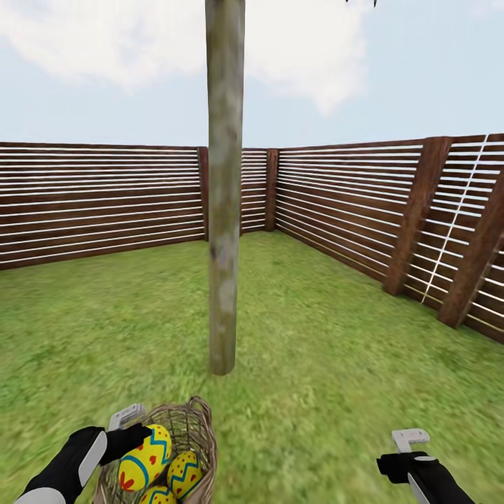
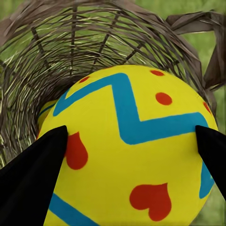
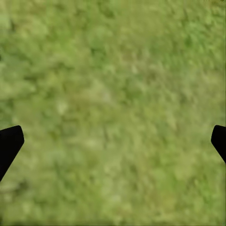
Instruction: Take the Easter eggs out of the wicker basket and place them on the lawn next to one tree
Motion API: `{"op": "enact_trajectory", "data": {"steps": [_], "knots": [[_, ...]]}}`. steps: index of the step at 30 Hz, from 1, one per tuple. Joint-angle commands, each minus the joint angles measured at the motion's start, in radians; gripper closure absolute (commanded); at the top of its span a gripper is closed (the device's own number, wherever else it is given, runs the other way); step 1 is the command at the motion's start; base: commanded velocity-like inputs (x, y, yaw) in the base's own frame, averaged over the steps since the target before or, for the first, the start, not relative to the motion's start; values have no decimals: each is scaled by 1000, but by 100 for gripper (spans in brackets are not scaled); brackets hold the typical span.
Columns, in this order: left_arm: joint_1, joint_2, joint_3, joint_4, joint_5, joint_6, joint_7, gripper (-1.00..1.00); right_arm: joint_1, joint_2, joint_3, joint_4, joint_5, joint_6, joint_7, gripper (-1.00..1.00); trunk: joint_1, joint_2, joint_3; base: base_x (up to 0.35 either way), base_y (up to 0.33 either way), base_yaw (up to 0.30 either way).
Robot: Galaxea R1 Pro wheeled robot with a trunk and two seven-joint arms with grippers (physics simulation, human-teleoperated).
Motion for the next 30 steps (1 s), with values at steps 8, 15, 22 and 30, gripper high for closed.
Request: {"op": "enact_trajectory", "data": {"steps": [8,15,22,30], "knots": [[0,-1,5,-1,1,7,-4,100,0,0,4,-1,-7,5,-3,-100,-31,56,24,0,0,0],[0,-6,5,-1,1,7,-4,100,0,0,4,0,-7,5,-4,-100,-58,105,46,0,0,0],[0,-13,5,5,1,7,-4,100,0,0,4,0,-7,5,-4,-100,-85,154,68,0,0,0],[0,-15,5,5,1,7,-4,100,0,-1,3,0,-7,5,-4,-100,-115,210,93,0,0,0]]}}
